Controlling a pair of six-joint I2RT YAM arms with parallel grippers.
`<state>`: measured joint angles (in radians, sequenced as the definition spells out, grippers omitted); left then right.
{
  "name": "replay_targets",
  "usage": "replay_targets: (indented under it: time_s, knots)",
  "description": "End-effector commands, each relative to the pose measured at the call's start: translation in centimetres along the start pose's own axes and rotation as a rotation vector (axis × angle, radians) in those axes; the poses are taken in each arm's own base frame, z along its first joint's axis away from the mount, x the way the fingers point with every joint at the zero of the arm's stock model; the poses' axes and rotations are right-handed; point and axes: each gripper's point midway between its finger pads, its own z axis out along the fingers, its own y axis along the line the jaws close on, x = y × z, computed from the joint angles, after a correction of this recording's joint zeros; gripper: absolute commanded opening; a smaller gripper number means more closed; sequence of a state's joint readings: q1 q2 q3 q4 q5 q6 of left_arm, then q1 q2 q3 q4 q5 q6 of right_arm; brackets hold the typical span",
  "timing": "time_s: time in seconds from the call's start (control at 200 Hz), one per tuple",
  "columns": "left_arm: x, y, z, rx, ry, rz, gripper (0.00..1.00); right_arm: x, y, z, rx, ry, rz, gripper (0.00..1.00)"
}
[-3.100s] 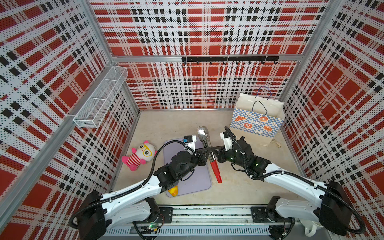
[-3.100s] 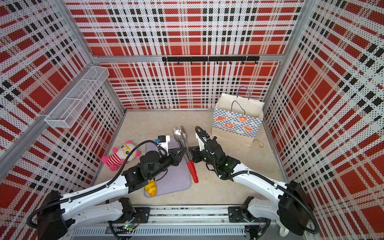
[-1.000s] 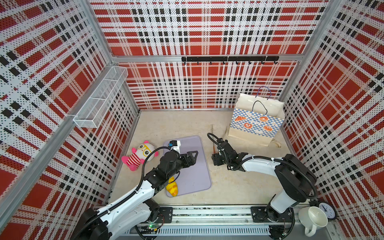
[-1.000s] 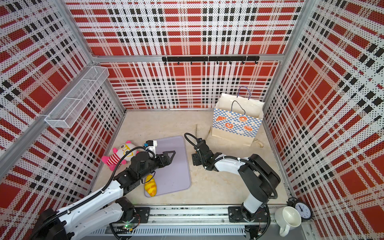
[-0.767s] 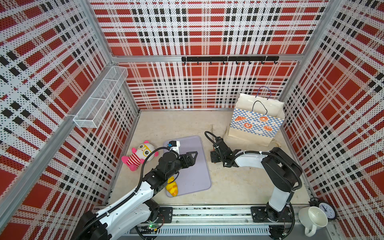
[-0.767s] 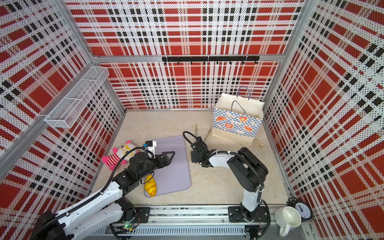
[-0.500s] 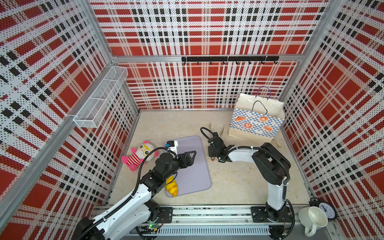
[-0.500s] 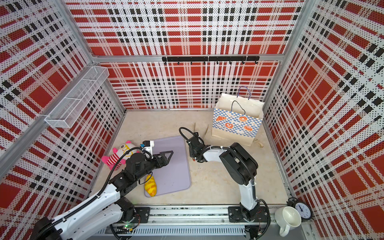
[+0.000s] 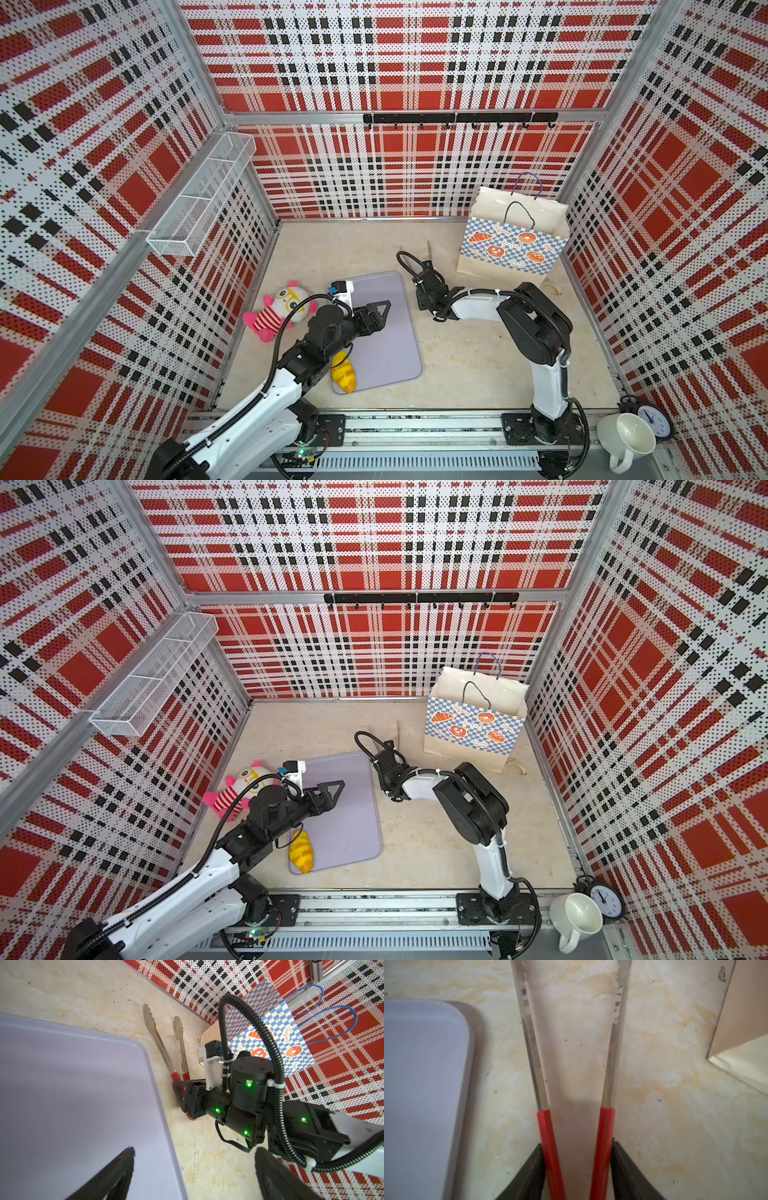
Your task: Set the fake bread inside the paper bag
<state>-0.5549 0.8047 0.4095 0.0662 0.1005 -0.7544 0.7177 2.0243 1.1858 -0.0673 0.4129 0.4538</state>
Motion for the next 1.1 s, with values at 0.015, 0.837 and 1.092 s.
replay_targets:
  time_s: [0.015, 0.837, 1.092]
  knots:
    - [0.4, 0.4, -0.3, -0.009, 0.016, 0.013, 0.93, 0.4, -0.7, 1.6, 0.039, 0.031, -0.008, 0.53]
    - [-1.7, -1.1, -4.0, -0.057, 0.031, 0.045, 0.96, -2.4, -2.4, -9.3, -0.168, -0.086, 0.004, 0.15]
    - [-1.4, -1.0, -5.7, -0.1, 0.079, 0.031, 0.97, 0.3, -0.6, -17.4, -0.48, -0.056, -0.048, 0.16]
